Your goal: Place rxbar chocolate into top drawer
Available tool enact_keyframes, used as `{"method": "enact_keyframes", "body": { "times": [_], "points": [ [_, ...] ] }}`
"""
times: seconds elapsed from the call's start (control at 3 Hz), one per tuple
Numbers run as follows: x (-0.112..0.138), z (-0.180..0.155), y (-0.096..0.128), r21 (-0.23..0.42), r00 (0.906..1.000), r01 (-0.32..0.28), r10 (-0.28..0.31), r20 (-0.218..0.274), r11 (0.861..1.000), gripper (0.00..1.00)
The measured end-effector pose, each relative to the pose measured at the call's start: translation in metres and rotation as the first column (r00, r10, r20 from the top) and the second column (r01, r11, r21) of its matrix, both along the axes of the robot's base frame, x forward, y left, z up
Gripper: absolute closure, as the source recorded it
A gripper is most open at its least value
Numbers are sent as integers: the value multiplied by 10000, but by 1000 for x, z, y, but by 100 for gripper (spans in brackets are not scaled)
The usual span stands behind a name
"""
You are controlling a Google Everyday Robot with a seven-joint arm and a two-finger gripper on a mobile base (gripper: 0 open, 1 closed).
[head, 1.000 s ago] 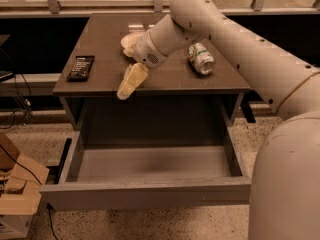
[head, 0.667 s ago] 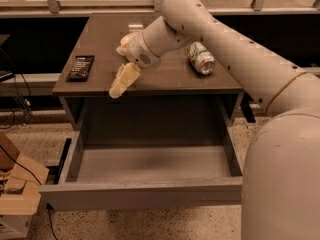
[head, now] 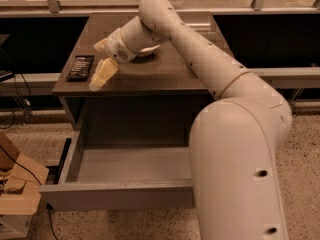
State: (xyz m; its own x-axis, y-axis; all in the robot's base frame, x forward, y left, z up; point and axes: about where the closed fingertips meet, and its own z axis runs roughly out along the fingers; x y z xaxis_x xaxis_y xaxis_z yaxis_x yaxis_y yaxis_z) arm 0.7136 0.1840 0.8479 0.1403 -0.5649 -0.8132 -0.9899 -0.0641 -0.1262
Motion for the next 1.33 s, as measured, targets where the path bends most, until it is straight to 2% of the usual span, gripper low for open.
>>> {"method": "enact_keyframes", "body": {
  "times": [0.33,0.67,1.0,1.33],
  "points": [
    [15,1,32,390,9994,-351,349,68,9986,0],
    [24,0,50,624,9989,-468,467,30,9970,0],
    [34,-6,58,723,9989,-443,454,-129,9964,0],
    [45,-20,55,721,9986,-115,151,-502,9973,0]
  ]
}}
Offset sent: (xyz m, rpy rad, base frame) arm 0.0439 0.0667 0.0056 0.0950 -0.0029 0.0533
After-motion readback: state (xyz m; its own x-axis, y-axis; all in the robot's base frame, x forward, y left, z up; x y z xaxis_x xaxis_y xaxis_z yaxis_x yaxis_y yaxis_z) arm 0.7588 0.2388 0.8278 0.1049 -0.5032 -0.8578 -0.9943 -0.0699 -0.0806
